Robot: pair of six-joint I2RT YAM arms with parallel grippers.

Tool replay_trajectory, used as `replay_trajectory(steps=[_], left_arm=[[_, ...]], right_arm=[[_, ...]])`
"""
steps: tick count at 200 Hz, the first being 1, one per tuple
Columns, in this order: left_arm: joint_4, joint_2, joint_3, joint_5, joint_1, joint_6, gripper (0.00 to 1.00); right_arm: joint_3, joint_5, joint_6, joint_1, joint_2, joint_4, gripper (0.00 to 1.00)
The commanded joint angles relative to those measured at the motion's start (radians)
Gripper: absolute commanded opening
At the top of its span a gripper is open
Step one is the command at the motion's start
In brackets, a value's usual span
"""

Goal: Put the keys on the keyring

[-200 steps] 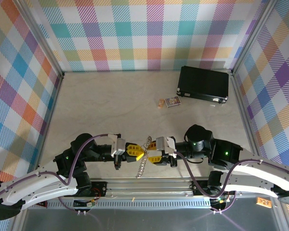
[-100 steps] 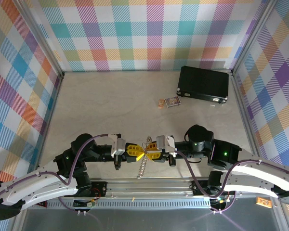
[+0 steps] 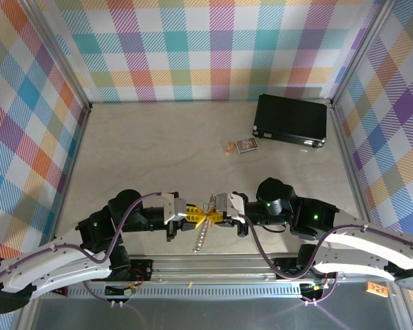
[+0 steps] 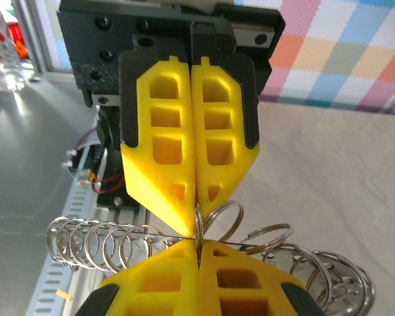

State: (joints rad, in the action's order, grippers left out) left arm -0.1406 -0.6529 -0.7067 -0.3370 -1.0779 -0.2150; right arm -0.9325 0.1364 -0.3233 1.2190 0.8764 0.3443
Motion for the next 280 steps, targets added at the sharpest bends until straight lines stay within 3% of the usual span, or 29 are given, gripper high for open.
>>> replay_trajectory(steps=[1, 164, 220, 259, 280], left_arm=[[-0.117, -0.041, -0.078, 0.102, 0.003, -0.051, 0.11], [-0.201, -0.064, -0.106, 0.119, 0.002, -0.055, 0.2], [-0.206, -0.066, -0.105, 0.127, 0.003, -0.055, 0.03], [-0.192, -0.076, -0.103, 0.111, 0.003, -0.055, 0.14], [-0.181, -0.08, -0.102, 0.107, 0.003, -0.054, 0.14]], right_arm=[[-0.07, -0.025, -0.057, 0.01, 0.021, 0.109, 0.0], [-0.136, -0.038, -0.072, 0.011, 0.128, 0.204, 0.0], [-0.143, -0.039, -0.077, 0.011, 0.136, 0.214, 0.0], [-0.138, -0.017, -0.072, 0.011, 0.137, 0.197, 0.0], [-0.138, -0.014, -0.069, 0.011, 0.141, 0.196, 0.0]])
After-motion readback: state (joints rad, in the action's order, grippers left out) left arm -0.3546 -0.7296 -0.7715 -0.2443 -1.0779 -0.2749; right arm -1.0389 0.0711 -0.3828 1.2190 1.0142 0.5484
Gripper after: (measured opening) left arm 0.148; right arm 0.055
